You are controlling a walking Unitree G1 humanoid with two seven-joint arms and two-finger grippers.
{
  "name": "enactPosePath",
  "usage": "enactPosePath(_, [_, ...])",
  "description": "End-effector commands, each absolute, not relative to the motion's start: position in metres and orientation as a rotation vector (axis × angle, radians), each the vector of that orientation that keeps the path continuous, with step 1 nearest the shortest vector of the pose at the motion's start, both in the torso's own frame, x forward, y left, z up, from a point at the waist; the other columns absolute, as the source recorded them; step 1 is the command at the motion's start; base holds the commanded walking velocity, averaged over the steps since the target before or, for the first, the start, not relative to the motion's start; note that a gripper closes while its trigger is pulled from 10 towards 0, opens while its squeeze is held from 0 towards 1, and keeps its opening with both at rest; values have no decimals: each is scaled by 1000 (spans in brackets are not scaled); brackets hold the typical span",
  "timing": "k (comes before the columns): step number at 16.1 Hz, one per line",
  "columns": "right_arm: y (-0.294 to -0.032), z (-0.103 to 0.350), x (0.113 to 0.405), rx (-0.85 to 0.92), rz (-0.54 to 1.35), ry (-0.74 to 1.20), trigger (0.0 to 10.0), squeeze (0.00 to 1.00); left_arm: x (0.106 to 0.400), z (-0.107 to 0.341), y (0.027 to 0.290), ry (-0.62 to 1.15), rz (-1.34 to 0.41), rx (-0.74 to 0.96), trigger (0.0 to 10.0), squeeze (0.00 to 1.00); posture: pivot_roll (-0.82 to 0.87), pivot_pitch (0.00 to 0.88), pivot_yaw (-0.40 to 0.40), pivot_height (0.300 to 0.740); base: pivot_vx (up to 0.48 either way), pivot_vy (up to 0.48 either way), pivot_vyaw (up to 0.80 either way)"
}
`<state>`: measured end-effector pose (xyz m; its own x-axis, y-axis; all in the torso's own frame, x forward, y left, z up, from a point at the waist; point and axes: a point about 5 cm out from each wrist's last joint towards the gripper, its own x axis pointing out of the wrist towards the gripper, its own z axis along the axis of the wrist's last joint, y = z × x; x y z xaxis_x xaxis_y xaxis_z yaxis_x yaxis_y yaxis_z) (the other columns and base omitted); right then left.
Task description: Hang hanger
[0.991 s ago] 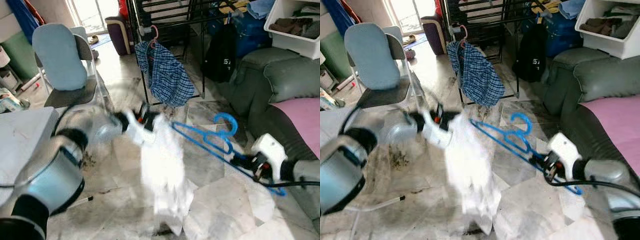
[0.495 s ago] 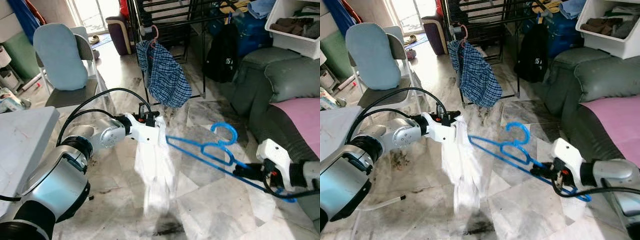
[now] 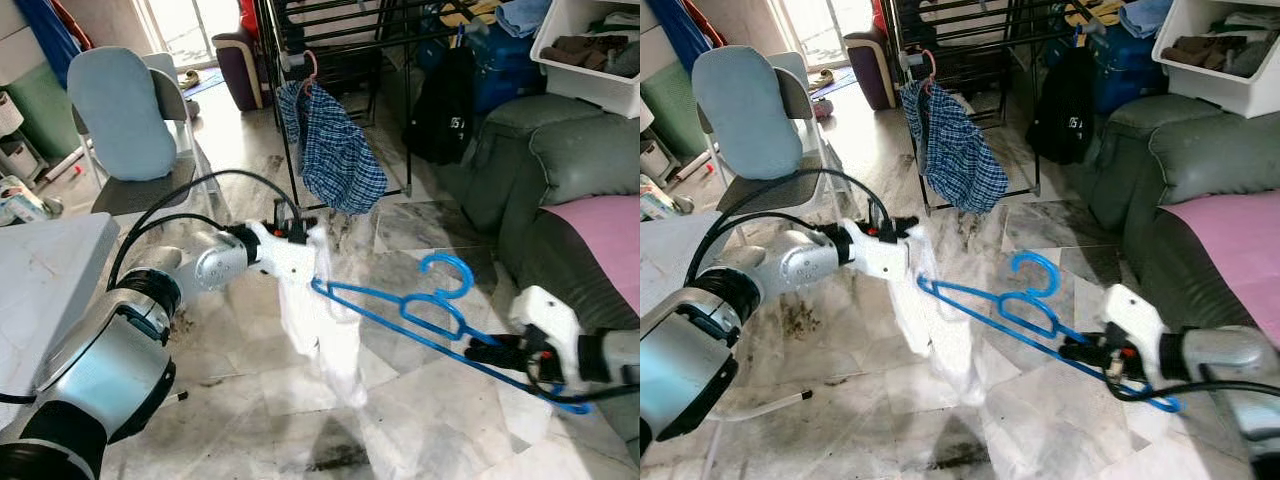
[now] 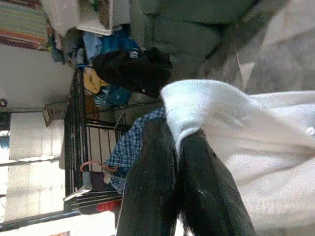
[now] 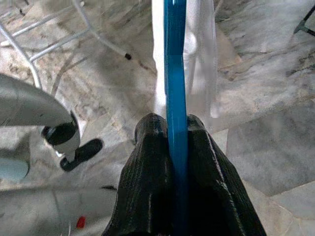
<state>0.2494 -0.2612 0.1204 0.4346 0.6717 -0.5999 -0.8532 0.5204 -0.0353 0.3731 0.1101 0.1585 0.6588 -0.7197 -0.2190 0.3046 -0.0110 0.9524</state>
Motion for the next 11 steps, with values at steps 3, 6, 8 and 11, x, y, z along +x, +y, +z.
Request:
enactPosePath(3, [-251,112,263,-388,905,525,10000,0,377,179,107,-439,-794,1239,10000,0,-186,0,140,740,0,0,0])
enactPosePath(6, [-250,108,265,-415,886,522,10000,0,376,176,109,-419,-804,1197,10000,0,-184,0,140,740,0,0,0])
enactPosePath(8, [-254,108,271,-430,826,500,10000,0,374,174,109,-415,-822,1169,10000,0,-185,0,142,740,0,0,0])
enactPosePath(11, [-252,108,272,-417,833,486,10000,0,373,174,110,-400,-842,1164,10000,0,-180,0,141,740,0,0,0])
